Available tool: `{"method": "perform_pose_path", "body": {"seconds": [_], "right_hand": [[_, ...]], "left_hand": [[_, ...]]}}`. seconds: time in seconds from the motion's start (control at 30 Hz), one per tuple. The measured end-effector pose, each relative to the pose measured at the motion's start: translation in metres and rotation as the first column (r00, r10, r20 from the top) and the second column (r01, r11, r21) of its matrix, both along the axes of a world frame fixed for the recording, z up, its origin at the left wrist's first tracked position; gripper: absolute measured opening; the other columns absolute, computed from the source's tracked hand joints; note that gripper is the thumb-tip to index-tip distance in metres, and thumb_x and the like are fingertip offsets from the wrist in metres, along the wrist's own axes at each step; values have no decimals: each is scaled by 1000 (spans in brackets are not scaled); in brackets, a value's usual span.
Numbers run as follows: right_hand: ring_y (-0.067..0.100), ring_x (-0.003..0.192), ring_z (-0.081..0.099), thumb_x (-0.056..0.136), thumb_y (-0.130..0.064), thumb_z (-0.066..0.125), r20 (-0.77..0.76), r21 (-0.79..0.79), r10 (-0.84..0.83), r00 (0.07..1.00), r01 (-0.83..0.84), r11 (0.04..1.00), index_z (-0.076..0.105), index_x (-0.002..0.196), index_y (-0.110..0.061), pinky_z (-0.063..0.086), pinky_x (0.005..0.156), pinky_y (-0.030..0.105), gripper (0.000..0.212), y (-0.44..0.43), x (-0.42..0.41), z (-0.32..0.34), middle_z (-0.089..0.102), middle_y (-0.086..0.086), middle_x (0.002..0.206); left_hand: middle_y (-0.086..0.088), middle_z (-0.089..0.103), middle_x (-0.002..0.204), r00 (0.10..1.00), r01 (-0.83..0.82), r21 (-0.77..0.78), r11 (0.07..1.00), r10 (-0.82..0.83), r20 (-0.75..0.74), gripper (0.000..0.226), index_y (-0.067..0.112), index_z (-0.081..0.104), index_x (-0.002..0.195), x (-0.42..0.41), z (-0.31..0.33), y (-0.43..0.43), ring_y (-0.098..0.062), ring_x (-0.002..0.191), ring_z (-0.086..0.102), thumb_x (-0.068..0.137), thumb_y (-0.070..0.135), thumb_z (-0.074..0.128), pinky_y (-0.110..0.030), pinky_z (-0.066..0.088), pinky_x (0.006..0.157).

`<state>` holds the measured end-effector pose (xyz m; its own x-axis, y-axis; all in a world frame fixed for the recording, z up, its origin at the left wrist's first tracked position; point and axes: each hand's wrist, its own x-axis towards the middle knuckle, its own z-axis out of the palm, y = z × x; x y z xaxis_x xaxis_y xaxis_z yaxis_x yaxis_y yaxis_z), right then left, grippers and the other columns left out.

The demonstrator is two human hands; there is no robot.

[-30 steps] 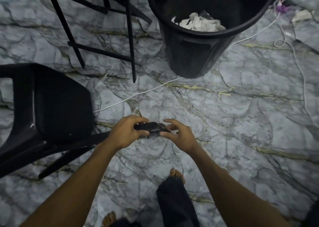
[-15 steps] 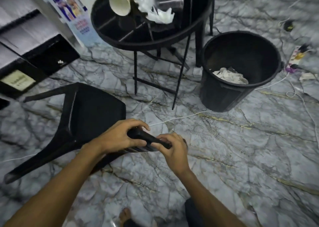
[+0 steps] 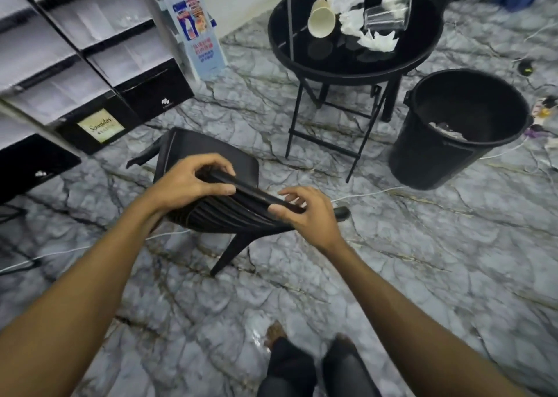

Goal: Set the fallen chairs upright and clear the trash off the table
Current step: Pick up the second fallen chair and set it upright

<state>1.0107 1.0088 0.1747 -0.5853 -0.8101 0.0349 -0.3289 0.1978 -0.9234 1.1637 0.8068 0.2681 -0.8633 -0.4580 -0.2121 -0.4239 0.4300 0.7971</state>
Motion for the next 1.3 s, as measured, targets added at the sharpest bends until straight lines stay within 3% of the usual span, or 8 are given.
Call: {"method": "perform_pose_path", "body": {"seconds": [0.4,0.5,0.63,0.77,0.93,1.03,1.2,1.3], "right_hand": [[5,99,63,69,-76,61,-43,128,-8,999,14,992,68,99,-44,53,88,38,45,-23,29,-4,69,-13,95],[6,104,62,68,-74,62,-15,139,21,1000,-19,990,68,105,-41,50,89,31,50,-43,45,4,70,-8,105],[11,118,53,66,-74,61,17,152,84,996,-86,985,65,118,-35,40,97,29,66,-84,80,17,62,-8,122],[11,123,51,62,-79,61,7,168,129,992,-128,977,64,120,-35,40,103,34,73,-130,119,30,59,-10,126],[6,111,55,60,-77,62,-62,188,163,985,-149,971,67,116,-29,38,88,11,74,-172,156,40,65,-7,117],[9,98,62,59,-75,66,-56,142,167,984,-158,977,67,117,-30,47,85,21,73,-192,175,43,68,-5,101],[4,95,60,59,-76,64,-98,154,212,972,-196,968,69,113,-34,42,82,11,69,-210,181,42,68,-8,98],[0,91,62,61,-75,65,-115,148,241,964,-223,964,75,95,-29,42,76,11,58,-215,178,41,72,-12,93]], "left_hand": [[10,68,93,987,-151,-16,988,150,-54,37,18,69,94,111,33,-77,4,87,62,65,37,84,-6,46,77],[8,69,94,987,-145,-39,989,142,-69,39,15,69,95,142,40,-104,0,89,63,64,33,83,-11,46,81],[5,69,104,994,-107,-63,992,106,-32,49,20,70,100,193,49,-153,-10,103,63,61,50,80,-29,45,92],[4,69,104,995,-98,-46,994,98,-14,48,16,69,100,246,59,-195,-7,101,63,64,46,82,-29,45,92],[-7,65,103,985,-174,17,985,174,-8,39,14,65,95,305,59,-234,-20,99,64,66,28,87,-29,58,81],[5,66,93,975,-221,-46,974,219,-50,45,16,63,96,325,56,-245,-8,89,62,62,31,88,-23,45,81],[12,69,94,960,-272,-63,960,266,-90,59,29,72,96,333,49,-252,-1,90,63,49,62,84,-13,46,82],[17,72,97,963,-262,-44,964,258,-77,35,35,75,89,328,50,-250,0,92,66,58,43,89,-6,46,79]]}}
